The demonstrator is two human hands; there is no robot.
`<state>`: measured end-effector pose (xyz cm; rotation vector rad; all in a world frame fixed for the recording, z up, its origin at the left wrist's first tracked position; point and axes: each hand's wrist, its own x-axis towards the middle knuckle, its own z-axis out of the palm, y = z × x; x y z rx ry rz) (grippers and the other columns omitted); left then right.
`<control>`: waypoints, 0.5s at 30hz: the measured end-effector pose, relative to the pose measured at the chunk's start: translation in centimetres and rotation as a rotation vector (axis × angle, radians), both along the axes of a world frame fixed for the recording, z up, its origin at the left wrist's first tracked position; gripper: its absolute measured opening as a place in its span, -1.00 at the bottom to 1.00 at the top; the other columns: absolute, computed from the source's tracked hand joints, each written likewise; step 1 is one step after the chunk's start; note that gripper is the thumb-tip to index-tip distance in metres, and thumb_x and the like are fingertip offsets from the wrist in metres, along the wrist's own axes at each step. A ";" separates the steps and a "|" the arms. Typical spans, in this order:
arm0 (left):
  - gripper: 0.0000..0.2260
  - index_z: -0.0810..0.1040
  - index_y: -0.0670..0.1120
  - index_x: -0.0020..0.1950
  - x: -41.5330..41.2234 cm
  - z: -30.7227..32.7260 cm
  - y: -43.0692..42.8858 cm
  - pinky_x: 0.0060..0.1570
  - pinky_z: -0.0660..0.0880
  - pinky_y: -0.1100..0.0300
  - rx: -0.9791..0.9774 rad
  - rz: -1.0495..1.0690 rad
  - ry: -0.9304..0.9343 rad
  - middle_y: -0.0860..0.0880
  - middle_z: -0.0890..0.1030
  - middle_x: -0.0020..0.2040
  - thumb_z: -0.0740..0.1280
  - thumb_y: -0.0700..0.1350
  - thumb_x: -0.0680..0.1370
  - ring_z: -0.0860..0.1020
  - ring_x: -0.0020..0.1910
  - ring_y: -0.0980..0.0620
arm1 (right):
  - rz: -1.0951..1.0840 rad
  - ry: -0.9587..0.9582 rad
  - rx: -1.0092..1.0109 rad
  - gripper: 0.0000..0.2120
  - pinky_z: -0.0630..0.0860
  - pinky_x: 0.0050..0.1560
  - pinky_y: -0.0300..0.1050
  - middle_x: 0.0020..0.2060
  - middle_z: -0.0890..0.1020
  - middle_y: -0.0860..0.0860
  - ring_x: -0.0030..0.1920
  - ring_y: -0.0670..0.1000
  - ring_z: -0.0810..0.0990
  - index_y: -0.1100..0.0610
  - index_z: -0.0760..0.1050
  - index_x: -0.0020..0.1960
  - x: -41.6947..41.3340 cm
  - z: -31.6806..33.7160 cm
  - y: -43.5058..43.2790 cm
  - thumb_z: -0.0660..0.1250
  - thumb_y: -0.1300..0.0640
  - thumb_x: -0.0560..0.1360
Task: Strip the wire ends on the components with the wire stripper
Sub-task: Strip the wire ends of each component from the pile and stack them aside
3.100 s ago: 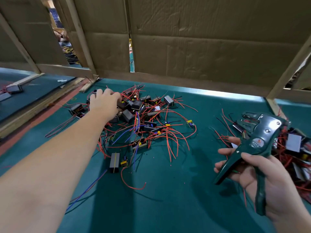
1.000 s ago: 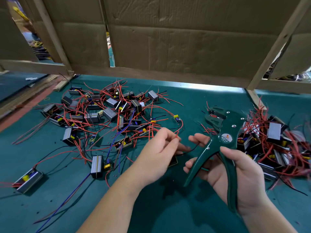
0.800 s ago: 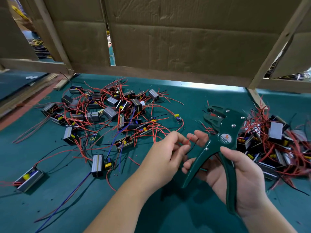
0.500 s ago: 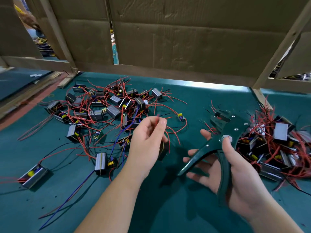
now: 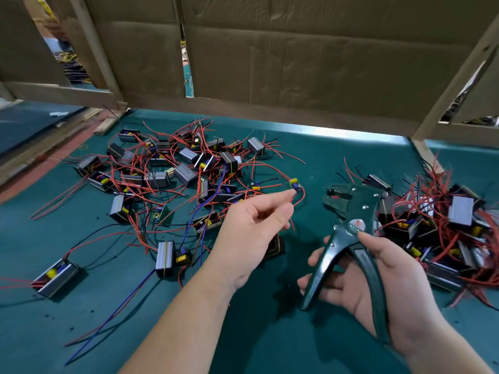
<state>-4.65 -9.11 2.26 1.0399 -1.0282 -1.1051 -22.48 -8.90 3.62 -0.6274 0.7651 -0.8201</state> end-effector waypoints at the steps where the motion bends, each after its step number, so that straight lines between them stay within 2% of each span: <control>1: -0.93 0.72 0.06 -0.13 0.0 0.0 0.1 -0.16 0.48 0.35 0.007 -0.007 0.033 0.06 0.67 -0.23 0.48 -0.09 0.42 0.56 -0.29 0.18 | -0.004 0.028 0.014 -0.62 0.60 -0.22 0.31 -0.22 0.58 0.34 -0.24 0.43 0.60 0.27 0.58 -0.12 -0.1 -0.2 0.0 0.24 -0.05 0.36; 5: -0.93 0.68 -0.07 -0.26 0.5 0.1 0.1 -0.23 0.54 0.30 0.057 -0.032 0.241 -0.08 0.67 -0.28 0.46 -0.11 0.30 0.64 -0.32 0.01 | 0.020 0.032 0.058 -0.48 0.62 -0.17 0.25 -0.03 0.64 0.37 -0.05 0.45 0.62 0.22 0.52 0.20 -0.4 -0.7 -0.3 0.22 -0.11 0.40; 9: -0.96 0.53 -0.16 -0.17 0.5 0.5 0.1 -0.26 0.56 0.27 0.115 -0.086 0.353 -0.13 0.67 -0.27 0.36 -0.20 0.43 0.65 -0.32 -0.01 | 0.007 -0.065 0.085 -0.57 0.60 -0.07 0.26 0.09 0.63 0.30 0.08 0.36 0.61 0.07 0.65 0.12 -0.7 -0.4 -0.5 0.21 -0.15 0.45; 12: -0.89 0.43 -0.12 -0.12 0.2 0.4 0.0 -0.32 0.48 0.30 0.109 -0.045 0.198 -0.02 0.60 -0.37 0.23 -0.22 0.60 0.54 -0.42 0.08 | 0.016 -0.094 0.047 -0.58 0.57 -0.03 0.32 0.04 0.67 0.17 0.12 0.33 0.60 -0.10 0.62 0.16 -0.5 -0.4 -0.4 0.17 -0.24 0.46; 15: -0.86 0.38 -0.09 -0.11 -0.1 0.1 0.1 -0.40 0.33 0.38 0.031 -0.021 0.033 0.09 0.50 -0.44 0.17 -0.21 0.64 0.38 -0.45 0.15 | 0.032 -0.122 -0.005 -0.55 0.55 -0.04 0.34 -0.08 0.68 0.11 0.06 0.36 0.62 -0.19 0.53 0.26 -0.2 -0.3 -0.1 0.14 -0.29 0.46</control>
